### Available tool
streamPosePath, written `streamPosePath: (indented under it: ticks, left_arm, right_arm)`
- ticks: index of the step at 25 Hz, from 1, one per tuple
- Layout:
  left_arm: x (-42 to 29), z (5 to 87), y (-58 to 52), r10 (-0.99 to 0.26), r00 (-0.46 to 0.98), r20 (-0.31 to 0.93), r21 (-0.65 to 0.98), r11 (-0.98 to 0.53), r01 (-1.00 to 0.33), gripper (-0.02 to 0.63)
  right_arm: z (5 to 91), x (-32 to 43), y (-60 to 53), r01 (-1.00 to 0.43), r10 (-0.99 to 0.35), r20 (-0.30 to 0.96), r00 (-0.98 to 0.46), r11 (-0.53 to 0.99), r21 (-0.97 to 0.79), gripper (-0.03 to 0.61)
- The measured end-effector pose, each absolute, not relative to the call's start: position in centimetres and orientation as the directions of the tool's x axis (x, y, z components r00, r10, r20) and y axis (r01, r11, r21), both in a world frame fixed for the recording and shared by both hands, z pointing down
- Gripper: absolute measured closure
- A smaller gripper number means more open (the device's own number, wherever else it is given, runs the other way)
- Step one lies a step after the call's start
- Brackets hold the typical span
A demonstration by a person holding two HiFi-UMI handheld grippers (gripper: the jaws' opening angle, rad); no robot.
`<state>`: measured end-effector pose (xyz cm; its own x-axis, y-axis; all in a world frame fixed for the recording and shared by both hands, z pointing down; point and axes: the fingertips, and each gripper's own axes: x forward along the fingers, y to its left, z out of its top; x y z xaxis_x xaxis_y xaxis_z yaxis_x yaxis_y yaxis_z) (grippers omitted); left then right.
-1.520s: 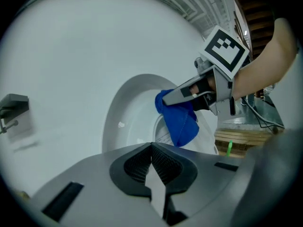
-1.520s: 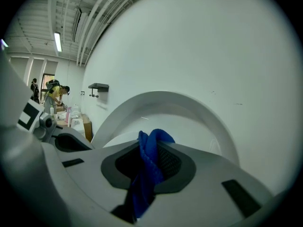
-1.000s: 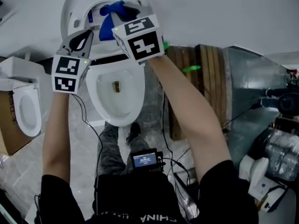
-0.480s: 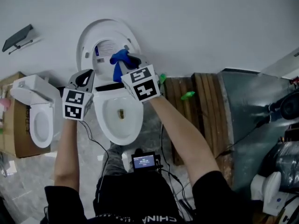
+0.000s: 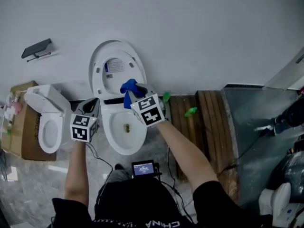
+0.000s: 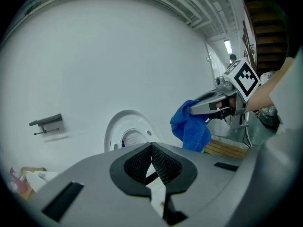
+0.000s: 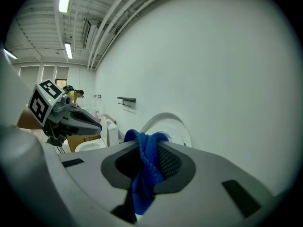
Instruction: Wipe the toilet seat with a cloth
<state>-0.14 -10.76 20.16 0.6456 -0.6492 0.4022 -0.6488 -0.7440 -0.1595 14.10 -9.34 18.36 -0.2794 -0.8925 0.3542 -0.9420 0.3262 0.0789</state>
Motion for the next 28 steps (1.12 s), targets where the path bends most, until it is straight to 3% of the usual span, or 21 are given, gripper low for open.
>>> streamPosePath:
  ticks: [28]
  left_arm:
    - [-15.1,22.9,16.0,-0.467,0.774,0.428,-0.047,-0.866,-0.497,0.603]
  right_arm:
    - [22.4,-2.4,18.4,-0.980,-0.897,0.420,-0.136,0.184,0.076,0.517]
